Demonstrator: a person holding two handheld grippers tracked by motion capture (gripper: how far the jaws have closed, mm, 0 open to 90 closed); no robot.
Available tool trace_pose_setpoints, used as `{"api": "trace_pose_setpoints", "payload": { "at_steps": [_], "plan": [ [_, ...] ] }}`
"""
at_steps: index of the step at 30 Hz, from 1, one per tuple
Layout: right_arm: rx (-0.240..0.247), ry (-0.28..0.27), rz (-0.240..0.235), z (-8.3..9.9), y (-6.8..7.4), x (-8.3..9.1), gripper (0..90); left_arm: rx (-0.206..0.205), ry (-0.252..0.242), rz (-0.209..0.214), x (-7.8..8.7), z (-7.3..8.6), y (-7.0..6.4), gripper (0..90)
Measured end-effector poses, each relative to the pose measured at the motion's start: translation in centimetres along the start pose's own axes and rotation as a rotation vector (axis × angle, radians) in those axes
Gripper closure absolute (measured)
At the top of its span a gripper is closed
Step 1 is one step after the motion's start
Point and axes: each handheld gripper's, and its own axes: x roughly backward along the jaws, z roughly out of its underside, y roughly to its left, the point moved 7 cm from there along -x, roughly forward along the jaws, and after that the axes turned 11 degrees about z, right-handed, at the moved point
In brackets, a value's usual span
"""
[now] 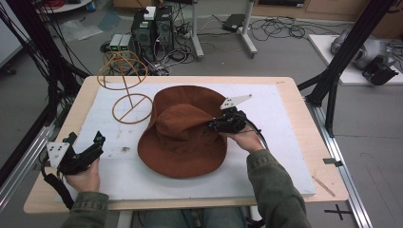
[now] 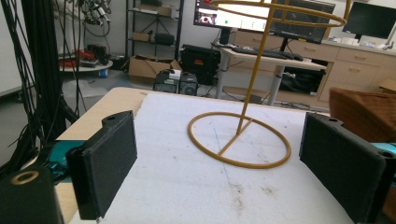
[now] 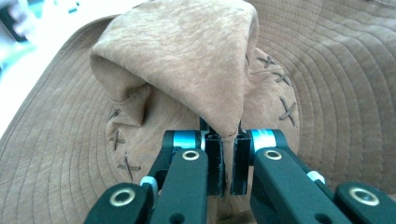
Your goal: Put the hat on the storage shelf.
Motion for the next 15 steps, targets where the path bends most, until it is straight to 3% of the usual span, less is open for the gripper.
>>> {"api": "trace_pose_setpoints", "payload": {
  "at_steps": [4,5,7,8,15],
  "plan": [
    [-0.062,-0.062,-0.014,-0.4,-0.3,1.0,89.0,-0.005,0.0,0.003,0.0,0.0,-0.1,11.5],
    [-0.074,-0.106,-0.013,-0.6,-0.5,1.6,88.9,-0.005,0.001,0.003,0.0,0.0,-0.1,11.5],
    [-0.08,-0.12,-0.01,-0.7,-0.6,1.9,88.9,-0.004,0.0,0.001,0.0,0.0,-0.1,11.5],
    [-0.092,-0.164,-0.006,-1.0,-0.7,2.5,88.9,-0.003,0.002,0.001,0.0,0.0,0.0,11.5],
    [-0.1,-0.278,0.0,-2.1,-0.5,3.9,88.9,-0.003,0.004,0.001,0.0,0.1,0.0,11.5]
  ]
}}
